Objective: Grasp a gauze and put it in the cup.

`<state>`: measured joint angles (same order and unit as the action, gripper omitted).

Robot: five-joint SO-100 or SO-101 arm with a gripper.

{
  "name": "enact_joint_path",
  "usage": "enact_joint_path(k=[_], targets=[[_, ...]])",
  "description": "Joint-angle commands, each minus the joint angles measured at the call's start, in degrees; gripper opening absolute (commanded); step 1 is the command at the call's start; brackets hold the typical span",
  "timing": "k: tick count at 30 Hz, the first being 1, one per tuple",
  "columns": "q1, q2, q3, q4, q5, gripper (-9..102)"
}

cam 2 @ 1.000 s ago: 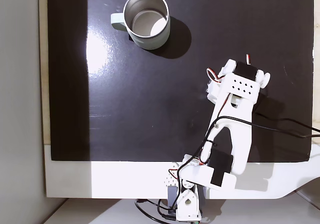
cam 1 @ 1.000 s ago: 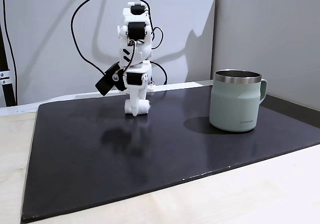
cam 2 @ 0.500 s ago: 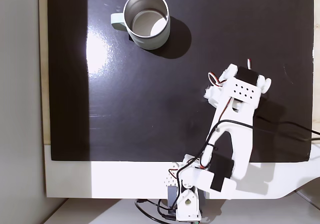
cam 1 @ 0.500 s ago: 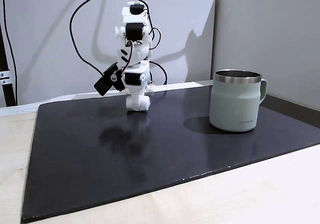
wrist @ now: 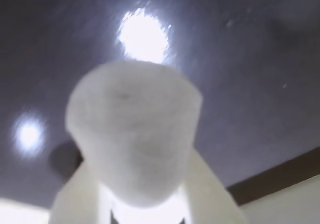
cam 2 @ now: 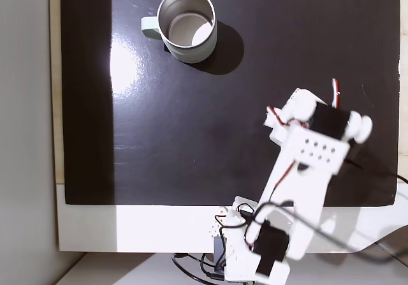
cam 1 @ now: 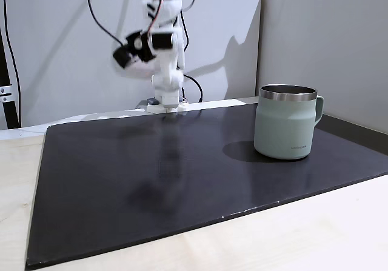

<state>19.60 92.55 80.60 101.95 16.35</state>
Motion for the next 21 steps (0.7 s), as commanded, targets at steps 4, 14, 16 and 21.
enact_joint_path(k=[4,14,16,21], targets=[[-2.55,7.82,-6.06,1.14,-0.97,0],[-14.24,-4.48,-26.63,-0.26,6.86,0],[-16.88,-8.53,-32.78,-0.18,8.35,0],[-22.41,-19.42,-48.43,0.18,10.46,0]])
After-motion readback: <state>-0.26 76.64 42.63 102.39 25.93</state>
